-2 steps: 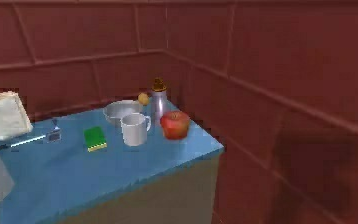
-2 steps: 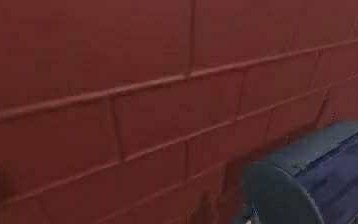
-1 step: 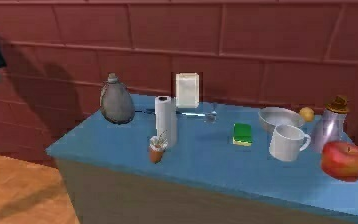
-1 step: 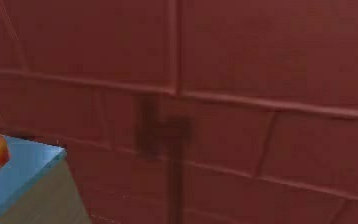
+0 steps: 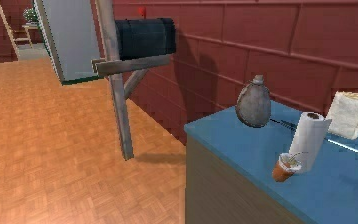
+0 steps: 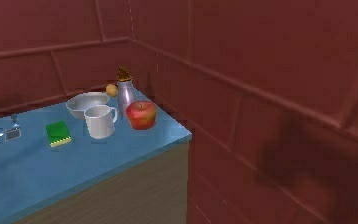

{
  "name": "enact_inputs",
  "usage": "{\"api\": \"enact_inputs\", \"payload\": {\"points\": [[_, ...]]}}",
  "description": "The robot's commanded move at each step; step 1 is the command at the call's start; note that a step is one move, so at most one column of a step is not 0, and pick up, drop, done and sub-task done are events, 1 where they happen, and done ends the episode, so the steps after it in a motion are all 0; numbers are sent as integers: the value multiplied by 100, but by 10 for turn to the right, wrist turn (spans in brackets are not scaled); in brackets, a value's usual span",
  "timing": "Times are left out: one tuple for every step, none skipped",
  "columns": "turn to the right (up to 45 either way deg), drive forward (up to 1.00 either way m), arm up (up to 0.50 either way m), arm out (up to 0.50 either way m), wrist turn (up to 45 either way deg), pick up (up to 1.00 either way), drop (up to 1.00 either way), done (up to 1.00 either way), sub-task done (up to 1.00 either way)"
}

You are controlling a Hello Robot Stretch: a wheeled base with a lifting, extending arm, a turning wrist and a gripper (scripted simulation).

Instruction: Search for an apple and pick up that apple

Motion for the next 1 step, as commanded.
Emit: {"api": "enact_inputs", "payload": {"points": [[0,0,50,0,0,0,0,0,0]]}}
